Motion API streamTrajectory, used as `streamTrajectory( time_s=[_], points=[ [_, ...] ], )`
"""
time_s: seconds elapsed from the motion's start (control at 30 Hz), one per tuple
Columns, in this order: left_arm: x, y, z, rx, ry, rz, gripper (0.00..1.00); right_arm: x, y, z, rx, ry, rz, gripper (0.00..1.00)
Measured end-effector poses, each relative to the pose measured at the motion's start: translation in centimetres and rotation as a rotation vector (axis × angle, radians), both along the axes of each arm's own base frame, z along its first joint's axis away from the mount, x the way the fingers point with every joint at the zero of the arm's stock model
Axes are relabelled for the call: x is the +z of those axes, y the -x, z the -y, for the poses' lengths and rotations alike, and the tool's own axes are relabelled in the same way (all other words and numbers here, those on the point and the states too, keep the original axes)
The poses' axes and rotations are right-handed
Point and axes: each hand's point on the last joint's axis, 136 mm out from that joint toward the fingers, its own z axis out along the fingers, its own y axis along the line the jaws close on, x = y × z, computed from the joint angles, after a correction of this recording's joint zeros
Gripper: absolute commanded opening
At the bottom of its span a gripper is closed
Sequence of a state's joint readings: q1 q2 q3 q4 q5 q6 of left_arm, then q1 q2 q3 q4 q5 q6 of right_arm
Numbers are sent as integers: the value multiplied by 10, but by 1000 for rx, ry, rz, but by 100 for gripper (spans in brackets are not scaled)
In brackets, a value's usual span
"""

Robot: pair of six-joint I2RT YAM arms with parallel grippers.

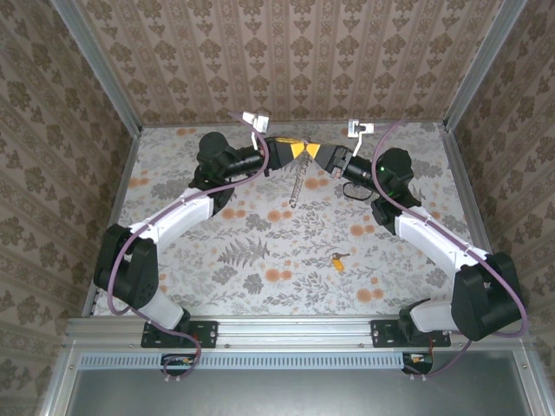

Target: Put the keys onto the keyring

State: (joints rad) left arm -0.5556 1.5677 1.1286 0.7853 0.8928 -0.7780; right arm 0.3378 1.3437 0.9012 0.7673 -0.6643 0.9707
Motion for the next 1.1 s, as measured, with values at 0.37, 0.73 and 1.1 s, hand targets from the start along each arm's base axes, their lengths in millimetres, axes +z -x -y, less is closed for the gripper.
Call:
streamTrajectory(
  time_s=[0.37,0.73,1.1],
  points=[
    [-9,-6,-4,-5,-94,57,0,-14,-18,29,-93,66,-133,60],
    [32,11,-6,-108,-174,257,0,-1,-11,29,-26,104,-94,50],
    [23,16,-4,-207,-225,256,0,19,7,24,31,78,-44,41]
  ],
)
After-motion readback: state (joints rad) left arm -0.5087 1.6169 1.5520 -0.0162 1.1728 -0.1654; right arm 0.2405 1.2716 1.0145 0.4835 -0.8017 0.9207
